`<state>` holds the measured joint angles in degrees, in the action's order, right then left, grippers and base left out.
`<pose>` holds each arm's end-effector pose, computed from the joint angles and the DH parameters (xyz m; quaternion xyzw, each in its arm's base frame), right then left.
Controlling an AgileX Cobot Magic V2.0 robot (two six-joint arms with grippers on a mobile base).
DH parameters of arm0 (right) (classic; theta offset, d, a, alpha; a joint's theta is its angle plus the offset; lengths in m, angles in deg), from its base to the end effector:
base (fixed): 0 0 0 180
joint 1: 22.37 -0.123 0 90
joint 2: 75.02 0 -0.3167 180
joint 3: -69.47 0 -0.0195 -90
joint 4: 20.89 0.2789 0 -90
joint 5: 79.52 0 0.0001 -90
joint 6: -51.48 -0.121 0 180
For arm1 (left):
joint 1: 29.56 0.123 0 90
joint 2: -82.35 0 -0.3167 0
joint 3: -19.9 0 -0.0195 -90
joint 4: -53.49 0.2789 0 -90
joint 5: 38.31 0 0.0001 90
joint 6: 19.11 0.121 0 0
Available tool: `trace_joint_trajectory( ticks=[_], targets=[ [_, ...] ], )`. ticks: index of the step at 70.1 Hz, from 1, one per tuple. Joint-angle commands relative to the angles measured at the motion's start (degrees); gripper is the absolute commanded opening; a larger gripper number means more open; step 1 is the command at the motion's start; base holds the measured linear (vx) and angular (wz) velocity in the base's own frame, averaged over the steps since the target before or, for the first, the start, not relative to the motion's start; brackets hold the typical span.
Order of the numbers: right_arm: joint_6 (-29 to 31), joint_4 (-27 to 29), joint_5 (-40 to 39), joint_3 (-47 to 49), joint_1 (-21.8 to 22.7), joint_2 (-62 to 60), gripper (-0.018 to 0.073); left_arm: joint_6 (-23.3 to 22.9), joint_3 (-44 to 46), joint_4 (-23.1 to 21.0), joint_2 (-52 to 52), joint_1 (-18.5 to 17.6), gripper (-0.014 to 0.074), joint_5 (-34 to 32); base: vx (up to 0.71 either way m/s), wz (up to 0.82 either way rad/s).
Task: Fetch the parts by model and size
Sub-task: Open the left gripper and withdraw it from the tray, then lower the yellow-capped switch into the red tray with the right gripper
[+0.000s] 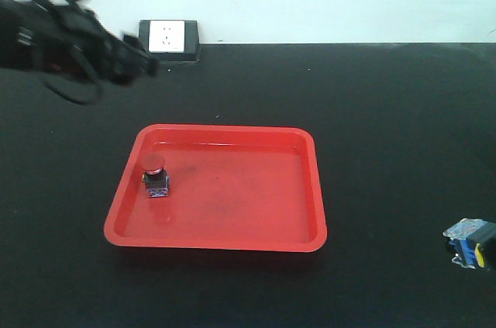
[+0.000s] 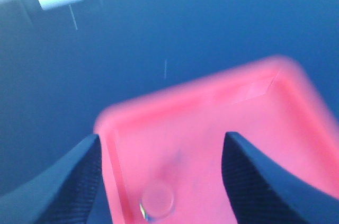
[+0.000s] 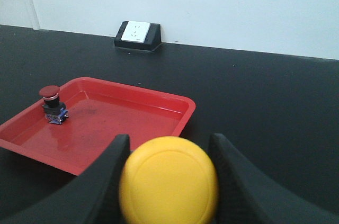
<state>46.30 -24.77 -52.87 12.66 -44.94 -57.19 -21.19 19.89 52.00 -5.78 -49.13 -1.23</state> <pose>0.0761 0.0276 0.2890 -0.1304 0.7618 0.1220 0.6227 0.3448 -0.1246 0.3982 0.1294 0.8784 -0.0979 0.4496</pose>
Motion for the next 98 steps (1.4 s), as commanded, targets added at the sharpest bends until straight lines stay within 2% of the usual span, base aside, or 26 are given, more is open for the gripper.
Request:
trace_joint_trajectory(
  ticks=[1, 23, 44, 54, 67, 83, 98],
  targets=[
    [0.3, -0.4, -4.8, 1.6, 0.1, 0.7, -0.0010, 0.0, -0.7, -0.3, 10.2, -0.4, 0.0470, -3.1, 0.00, 0.00],
    [0.3, -0.4, -4.8, 1.6, 0.1, 0.7, -0.0010, 0.1, -18.9, -0.3, 36.0, -0.4, 0.0470, -8.0, 0.00, 0.00],
    [0.3, -0.4, -4.8, 1.6, 0.1, 0.7, -0.0010, 0.2, -37.3, -0.3, 60.8, -0.4, 0.0470, -7.6, 0.00, 0.00],
    [0.3, -0.4, -4.8, 1.6, 0.1, 0.7, -0.0010, 0.2, -44.1, -0.6, 69.4, -0.4, 0.0470, -7.3, 0.00, 0.00],
    [0.3, -0.4, -5.2, 1.6, 0.1, 0.7, -0.0010, 0.1, -50.7, -0.6, 74.1, -0.4, 0.0470, -7.2, 0.00, 0.00],
    [0.3, -0.6, -7.0, 2.1, 0.1, 1.6, -0.0009, 0.1, -53.0, -0.6, 74.0, -0.4, 0.0470, -7.5, 0.00, 0.00],
    [0.6, -0.6, -8.3, 8.0, 0.1, 14.4, -0.0005, 0.1, -53.0, -0.4, 74.0, -0.4, 0.0470, -7.6, 0.00, 0.00]
  ],
)
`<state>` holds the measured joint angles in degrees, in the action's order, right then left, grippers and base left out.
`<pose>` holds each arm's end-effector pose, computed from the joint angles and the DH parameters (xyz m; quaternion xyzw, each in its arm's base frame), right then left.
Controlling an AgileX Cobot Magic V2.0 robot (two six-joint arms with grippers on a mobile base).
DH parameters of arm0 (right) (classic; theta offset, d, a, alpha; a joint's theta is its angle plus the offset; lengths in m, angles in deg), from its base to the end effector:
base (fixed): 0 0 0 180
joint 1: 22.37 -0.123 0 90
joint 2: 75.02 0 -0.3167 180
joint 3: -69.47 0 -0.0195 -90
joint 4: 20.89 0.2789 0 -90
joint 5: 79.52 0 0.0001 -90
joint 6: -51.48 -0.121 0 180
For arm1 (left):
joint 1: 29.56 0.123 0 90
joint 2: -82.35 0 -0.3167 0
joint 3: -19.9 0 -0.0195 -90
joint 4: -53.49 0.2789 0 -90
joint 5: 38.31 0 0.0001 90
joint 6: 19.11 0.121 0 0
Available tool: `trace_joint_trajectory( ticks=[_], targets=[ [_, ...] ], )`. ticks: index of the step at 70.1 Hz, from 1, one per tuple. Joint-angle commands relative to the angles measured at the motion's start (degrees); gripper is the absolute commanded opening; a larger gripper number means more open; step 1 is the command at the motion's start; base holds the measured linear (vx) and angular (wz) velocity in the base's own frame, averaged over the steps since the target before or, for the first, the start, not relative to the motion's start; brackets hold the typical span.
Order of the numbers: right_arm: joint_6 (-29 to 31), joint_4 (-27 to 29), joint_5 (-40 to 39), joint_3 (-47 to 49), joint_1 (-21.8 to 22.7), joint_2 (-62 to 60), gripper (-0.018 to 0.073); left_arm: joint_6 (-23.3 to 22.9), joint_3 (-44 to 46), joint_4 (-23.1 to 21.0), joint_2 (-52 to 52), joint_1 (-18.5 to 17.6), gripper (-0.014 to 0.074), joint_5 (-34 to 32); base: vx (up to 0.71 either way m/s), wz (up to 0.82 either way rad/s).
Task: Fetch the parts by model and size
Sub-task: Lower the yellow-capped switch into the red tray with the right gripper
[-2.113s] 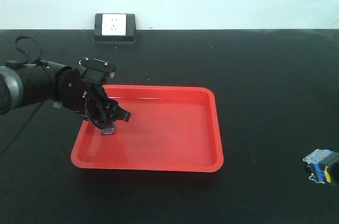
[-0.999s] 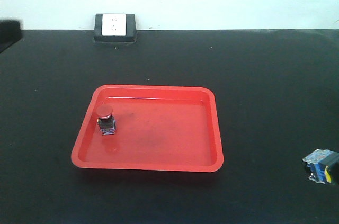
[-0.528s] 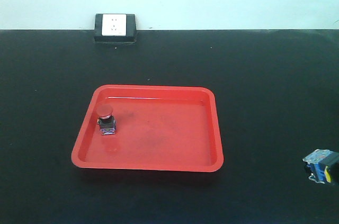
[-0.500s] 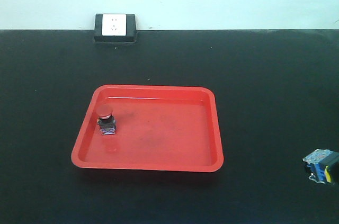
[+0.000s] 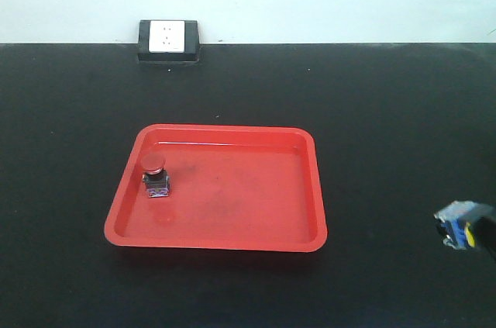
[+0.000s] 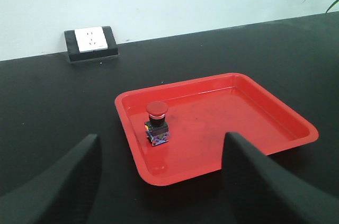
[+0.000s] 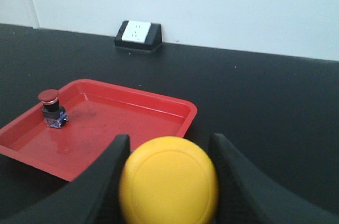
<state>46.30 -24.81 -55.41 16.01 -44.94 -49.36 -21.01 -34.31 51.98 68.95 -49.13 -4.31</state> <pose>0.0959 0.0362 0.3043 -0.1340 0.7720 0.1194 0.6097 0.0567 -0.0221 0.2962 0.1153 0.7663 -0.1301 0.6185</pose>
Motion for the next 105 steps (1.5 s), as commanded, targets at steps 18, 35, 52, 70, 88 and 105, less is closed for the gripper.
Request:
trace_joint_trajectory(
  ticks=[18, 35, 52, 70, 88, 105],
  targets=[
    [4.0, -0.3, -5.8, 16.4, 0.0, 27.3, -0.0002, 0.0, 1.2, -0.4, -0.7, -0.4, 0.0470, -4.3, 0.00, 0.00],
    [3.2, 1.1, -4.9, 27.8, 0.0, 46.5, 0.0003, 0.0, 1.2, -0.4, -0.7, -0.4, 0.0470, -4.3, 0.00, 0.00],
    [3.3, 6.6, -4.0, 38.5, 0.0, 62.7, 0.0008, 0.0, 1.2, -0.4, -0.7, -0.4, 0.0470, -4.3, 0.00, 0.00],
    [3.3, 7.4, -1.1, 46.3, 0.0, 76.6, 0.0011, 0.0, 1.2, -0.4, -0.7, -0.4, 0.0470, -4.3, 0.00, 0.00],
    [3.3, 7.5, -2.0, 48.4, 0.0, 85.3, 0.0018, 0.0, 1.2, -0.4, -0.7, -0.4, 0.0470, -4.3, 0.00, 0.00],
    [3.3, 7.5, -2.4, 48.4, 0.0, 89.3, 0.0090, 0.0, 1.2, -0.4, -0.7, -0.4, 0.0470, -4.4, 0.00, 0.00]
  ],
)
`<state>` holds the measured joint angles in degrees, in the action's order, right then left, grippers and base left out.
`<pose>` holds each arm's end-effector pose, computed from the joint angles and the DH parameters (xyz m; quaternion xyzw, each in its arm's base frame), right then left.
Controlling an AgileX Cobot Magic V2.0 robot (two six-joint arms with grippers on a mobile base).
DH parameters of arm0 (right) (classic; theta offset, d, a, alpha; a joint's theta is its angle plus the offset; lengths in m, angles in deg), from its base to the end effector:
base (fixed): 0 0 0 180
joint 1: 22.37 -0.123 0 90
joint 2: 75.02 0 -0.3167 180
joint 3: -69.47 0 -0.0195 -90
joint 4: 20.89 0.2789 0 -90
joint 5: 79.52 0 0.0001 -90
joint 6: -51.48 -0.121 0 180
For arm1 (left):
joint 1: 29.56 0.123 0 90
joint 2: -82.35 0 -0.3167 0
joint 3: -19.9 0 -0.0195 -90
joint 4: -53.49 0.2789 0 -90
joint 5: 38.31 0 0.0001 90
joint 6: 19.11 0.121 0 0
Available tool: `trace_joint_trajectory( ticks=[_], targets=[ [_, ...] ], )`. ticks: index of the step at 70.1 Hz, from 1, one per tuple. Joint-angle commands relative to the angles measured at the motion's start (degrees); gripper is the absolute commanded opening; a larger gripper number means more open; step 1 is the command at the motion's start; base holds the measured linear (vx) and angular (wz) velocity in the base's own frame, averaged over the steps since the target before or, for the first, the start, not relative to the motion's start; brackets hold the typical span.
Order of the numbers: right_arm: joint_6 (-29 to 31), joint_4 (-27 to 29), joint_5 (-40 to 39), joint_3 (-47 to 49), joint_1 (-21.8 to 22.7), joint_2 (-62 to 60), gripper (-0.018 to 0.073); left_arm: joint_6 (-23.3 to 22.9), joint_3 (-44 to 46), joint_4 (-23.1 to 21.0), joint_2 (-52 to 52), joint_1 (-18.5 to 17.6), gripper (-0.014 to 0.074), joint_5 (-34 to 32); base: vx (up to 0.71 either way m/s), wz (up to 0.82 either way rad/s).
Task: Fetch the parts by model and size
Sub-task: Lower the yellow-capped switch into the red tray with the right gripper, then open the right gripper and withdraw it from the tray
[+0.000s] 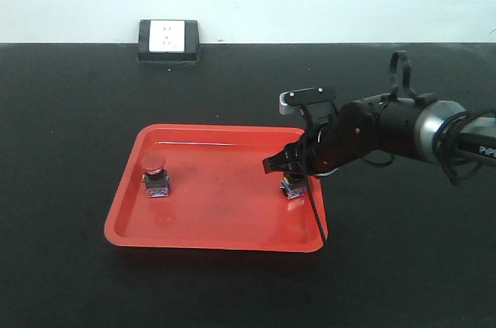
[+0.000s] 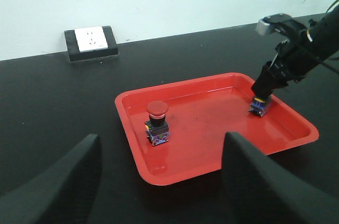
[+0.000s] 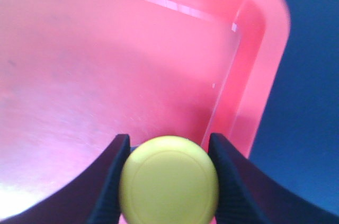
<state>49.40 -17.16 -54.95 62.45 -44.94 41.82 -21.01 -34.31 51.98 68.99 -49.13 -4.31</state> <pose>0.4131 0.1753 0.1633 -0.1467 0.9509 0.0786 0.2611 0.0566 -0.0220 0.2963 0.1152 0.7661 -0.1301 0.6188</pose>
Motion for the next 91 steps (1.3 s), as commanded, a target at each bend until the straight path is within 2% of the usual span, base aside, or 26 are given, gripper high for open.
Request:
trace_joint_trajectory(
  ticks=[1, 8, 22, 35, 47, 55, 74, 91],
  targets=[
    [0.2, -0.1, -2.9, 2.0, 0.0, -1.7, 0.0100, 0.0, 1.2, -0.4, -0.7, -0.4, 0.0470, -4.4, 0.00, 0.00],
    [0.3, -0.2, -2.5, 2.3, 0.0, -1.4, 0.0192, 0.0, 1.2, -0.4, -0.7, -0.4, 0.0470, -4.4, 0.00, 0.00],
    [0.3, -0.3, 1.0, 4.0, 0.0, -2.0, 0.0480, 0.0, 1.2, -0.4, -0.7, -0.4, 0.0470, -4.4, 0.00, 0.00],
    [0.2, -0.6, 3.7, 5.3, 0.0, -5.3, 0.0633, 0.0, 1.2, -0.4, -0.7, -0.4, 0.0470, -4.4, 0.00, 0.00],
    [0.2, -2.0, 6.4, 5.3, 0.1, -12.4, 0.0638, 0.0, 1.2, -0.4, -0.7, -0.4, 0.0470, -4.4, 0.00, 0.00],
    [0.2, -3.7, 9.4, 5.1, 0.1, -18.6, 0.0615, 0.0, 1.2, -0.4, -0.7, -0.4, 0.0470, -4.4, 0.00, 0.00],
    [0.7, -3.7, 16.7, 4.7, 0.1, -35.0, 0.0549, 0.0, 1.2, -0.4, -0.7, -0.4, 0.0470, -4.4, 0.00, 0.00],
    [0.7, -3.7, 10.7, -4.6, 0.1, -52.9, 0.0546, 0.0, 1.2, -0.4, -0.7, -0.4, 0.0470, -4.5, 0.00, 0.00]
  ],
)
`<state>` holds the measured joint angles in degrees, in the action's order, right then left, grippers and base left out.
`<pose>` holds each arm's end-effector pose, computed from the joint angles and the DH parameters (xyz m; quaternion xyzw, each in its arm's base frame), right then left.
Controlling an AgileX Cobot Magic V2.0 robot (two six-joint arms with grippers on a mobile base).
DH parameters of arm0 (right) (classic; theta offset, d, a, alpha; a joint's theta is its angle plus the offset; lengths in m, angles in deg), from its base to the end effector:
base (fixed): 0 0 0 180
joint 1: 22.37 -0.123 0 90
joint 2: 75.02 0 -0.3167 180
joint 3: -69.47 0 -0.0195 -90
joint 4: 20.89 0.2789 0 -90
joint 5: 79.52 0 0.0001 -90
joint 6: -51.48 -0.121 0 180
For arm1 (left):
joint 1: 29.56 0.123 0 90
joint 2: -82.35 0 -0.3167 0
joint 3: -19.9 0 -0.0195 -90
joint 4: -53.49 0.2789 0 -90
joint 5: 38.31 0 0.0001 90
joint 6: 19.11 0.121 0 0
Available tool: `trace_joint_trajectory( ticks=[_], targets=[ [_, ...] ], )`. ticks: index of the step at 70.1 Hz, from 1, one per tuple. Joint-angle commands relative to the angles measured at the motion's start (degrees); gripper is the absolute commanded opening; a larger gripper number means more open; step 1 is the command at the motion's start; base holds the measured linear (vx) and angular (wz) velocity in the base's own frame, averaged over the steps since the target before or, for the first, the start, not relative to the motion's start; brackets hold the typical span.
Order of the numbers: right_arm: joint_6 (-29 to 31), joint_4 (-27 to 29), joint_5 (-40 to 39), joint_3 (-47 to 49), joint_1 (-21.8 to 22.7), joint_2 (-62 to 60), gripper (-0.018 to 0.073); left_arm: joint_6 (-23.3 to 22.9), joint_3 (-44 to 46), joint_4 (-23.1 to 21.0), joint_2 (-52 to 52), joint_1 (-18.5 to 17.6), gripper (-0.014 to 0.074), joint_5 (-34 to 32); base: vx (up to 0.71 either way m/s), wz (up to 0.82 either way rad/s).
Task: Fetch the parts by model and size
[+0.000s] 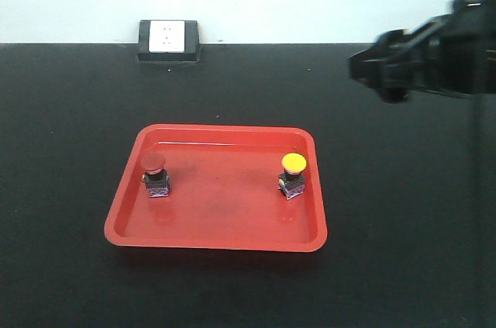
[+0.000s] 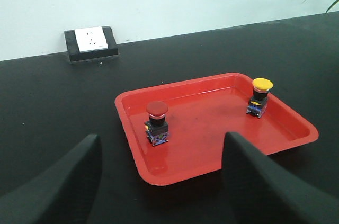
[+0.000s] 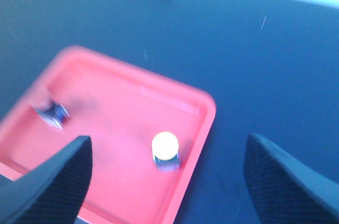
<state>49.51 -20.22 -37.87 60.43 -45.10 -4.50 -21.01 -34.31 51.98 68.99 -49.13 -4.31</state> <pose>0.2474 0.1046 0.4285 -0.1551 0.8573 0.1104 0.4783 0.0566 -0.0220 0.2963 0.1152 0.7661 -0.1301 0.6188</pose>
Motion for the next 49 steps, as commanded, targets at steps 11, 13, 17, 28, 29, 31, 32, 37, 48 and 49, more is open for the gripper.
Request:
trace_joint_trajectory(
  ticks=[11, 13, 17, 28, 29, 31, 32, 37, 48, 49],
  targets=[
    [1.3, -1.3, -11.7, -12.5, 0.2, -18.6, 0.0546, 0.0, 1.2, -0.4, -0.7, -0.4, 0.0470, -4.5, 0.00, 0.00],
    [2.0, -1.5, -12.4, -14.9, 0.2, -20.6, 0.0546, 0.0, 1.2, -0.4, -0.7, -0.4, 0.0470, -4.5, 0.00, 0.00],
    [2.4, -1.7, -13.6, -18.7, 0.2, -24.7, 0.0546, 0.0, 1.2, -0.4, -0.7, -0.4, 0.0470, -4.5, 0.00, 0.00],
    [4.9, -1.4, -17.9, -29.8, 0.2, -37.3, 0.0546, 0.0, 1.2, -0.4, -0.7, -0.4, 0.0470, -4.5, 0.00, 0.00],
    [4.9, -1.3, -18.2, -30.9, 0.2, -38.6, 0.0546, 0.0, 1.2, -0.4, -0.7, -0.4, 0.0470, -4.5, 0.00, 0.00],
    [4.9, -1.3, -19.1, -32.9, 0.2, -41.2, 0.0546, 0.0, 1.2, -0.4, -0.7, -0.4, 0.0470, -4.5, 0.00, 0.00],
    [4.9, -1.1, -19.4, -33.9, 0.2, -42.5, 0.0546, 0.0, 1.2, -0.4, -0.7, -0.4, 0.0470, -4.5, 0.00, 0.00],
    [4.9, -0.7, -21.2, -38.6, 0.2, -48.9, 0.0546, 0.0, 1.2, -0.4, -0.7, -0.4, 0.0470, -4.5, 0.00, 0.00],
    [4.9, -0.3, -26.1, -47.4, 0.2, -60.5, 0.0546, 0.0, 1.2, -0.4, -0.7, -0.4, 0.0444, -4.5, 0.00, 0.00],
    [5.0, -0.3, -26.5, -48.4, 0.2, -61.2, 0.0546, 0.0, 1.2, -0.4, -0.7, -0.4, 0.0437, -4.5, 0.00, 0.00]
  ],
)
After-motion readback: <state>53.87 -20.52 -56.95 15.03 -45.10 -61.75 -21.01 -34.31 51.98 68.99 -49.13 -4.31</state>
